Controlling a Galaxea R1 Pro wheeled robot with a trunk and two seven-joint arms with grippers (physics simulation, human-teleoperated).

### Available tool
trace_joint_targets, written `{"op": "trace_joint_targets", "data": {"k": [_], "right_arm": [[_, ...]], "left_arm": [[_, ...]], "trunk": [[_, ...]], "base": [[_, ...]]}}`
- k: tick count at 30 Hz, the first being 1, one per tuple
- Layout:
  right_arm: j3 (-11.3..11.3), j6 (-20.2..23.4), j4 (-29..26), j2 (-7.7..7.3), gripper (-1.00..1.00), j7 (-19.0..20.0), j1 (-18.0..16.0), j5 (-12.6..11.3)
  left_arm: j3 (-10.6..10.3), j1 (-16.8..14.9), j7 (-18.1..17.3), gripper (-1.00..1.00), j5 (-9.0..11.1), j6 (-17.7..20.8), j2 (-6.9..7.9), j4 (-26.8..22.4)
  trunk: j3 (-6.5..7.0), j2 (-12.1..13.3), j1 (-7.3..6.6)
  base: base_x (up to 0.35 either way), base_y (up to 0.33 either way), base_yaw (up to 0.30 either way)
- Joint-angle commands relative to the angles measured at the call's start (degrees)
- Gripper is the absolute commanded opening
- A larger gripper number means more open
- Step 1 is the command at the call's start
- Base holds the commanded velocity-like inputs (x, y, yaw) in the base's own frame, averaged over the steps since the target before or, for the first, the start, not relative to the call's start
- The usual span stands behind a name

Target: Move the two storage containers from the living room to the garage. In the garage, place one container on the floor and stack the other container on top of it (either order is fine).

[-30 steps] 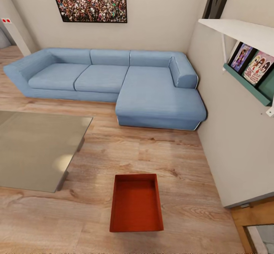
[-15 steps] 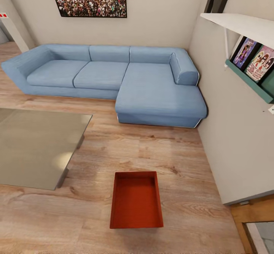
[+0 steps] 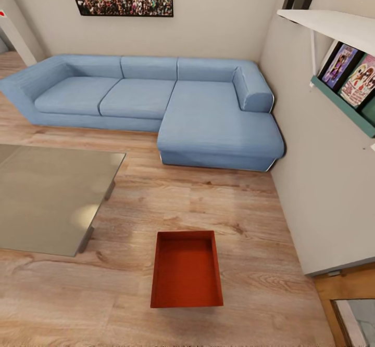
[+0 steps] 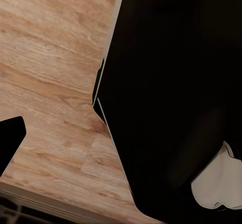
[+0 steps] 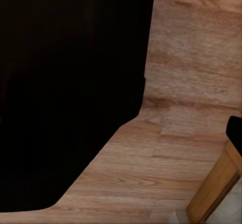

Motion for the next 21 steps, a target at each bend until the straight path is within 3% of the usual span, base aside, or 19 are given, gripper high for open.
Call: {"op": "trace_joint_targets", "data": {"k": [1,21], "right_arm": [[-0.46,-0.31,0.18,0.0,1.0,-0.32,-0.06,0.61],[-0.46,-0.52,0.18,0.02,1.0,-0.09,-0.06,0.8]], "left_arm": [[-0.49,-0.02,0.15,1.0,0.42,-0.13,0.0,0.01],[-0.5,-0.02,0.15,1.0,0.42,-0.13,0.0,0.01]], "trunk": [[-0.13,-0.03,0.0],[-0.65,-0.03,0.0]], "base": [[0.0,0.0,0.0],[0.0,0.0,0.0]]}}
